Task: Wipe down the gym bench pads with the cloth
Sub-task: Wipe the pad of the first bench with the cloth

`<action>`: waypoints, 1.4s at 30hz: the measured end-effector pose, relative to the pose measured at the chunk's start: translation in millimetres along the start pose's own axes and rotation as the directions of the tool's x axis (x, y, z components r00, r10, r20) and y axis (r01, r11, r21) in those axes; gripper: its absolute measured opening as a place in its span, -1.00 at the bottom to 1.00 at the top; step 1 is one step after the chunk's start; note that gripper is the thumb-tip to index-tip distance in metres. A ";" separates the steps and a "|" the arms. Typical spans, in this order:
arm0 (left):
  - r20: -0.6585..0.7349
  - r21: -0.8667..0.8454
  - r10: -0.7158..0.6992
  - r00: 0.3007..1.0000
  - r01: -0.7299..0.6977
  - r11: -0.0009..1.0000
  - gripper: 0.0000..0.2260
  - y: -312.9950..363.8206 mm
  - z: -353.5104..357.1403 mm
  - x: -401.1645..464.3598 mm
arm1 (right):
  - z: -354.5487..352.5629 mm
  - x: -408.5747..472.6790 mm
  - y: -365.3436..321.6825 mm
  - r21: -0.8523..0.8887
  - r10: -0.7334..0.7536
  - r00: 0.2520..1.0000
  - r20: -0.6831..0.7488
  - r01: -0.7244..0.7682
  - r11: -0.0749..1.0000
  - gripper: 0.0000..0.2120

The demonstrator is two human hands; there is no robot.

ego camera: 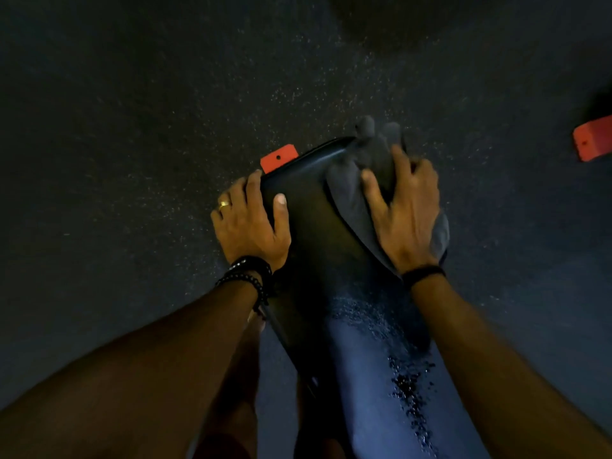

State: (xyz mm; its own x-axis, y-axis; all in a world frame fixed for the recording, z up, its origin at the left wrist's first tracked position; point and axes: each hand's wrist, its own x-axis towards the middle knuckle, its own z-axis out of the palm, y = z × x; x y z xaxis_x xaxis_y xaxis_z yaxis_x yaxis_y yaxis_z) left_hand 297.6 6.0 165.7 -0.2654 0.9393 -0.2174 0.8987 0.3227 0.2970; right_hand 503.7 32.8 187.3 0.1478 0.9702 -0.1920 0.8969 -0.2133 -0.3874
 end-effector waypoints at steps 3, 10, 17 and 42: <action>-0.003 -0.001 0.016 1.000 -0.016 1.000 -0.50 -0.6 0.0 -3.4 | -9.0 -56.4 33.2 -0.043 0.077 0.996 -0.041 -0.079 0.996 -0.38; -0.040 -0.109 0.006 0.999 -0.010 0.994 -0.45 -0.8 1.9 -2.2 | 5.1 33.4 -29.7 0.023 0.029 0.999 0.041 -0.030 0.999 -0.46; -0.234 -0.515 -0.086 0.968 -0.049 0.856 -0.29 -6.6 -3.6 -6.1 | 32.8 57.8 -101.2 -0.308 -0.271 0.937 0.222 0.331 0.892 -0.51; -0.056 -0.614 0.016 0.998 -0.047 0.788 -0.37 -107.2 -63.2 -40.5 | 63.1 -220.2 -32.8 -0.177 -0.682 0.650 0.336 0.754 0.632 -0.45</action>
State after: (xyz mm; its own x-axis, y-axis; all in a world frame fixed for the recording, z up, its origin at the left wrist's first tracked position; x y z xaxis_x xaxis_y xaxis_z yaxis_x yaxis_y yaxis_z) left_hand 190.0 -59.4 201.4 -0.2703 0.9494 -0.1600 0.5064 0.2816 0.8151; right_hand 415.5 -181.1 185.4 -0.6553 0.7374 -0.1638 0.7523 0.6172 -0.2305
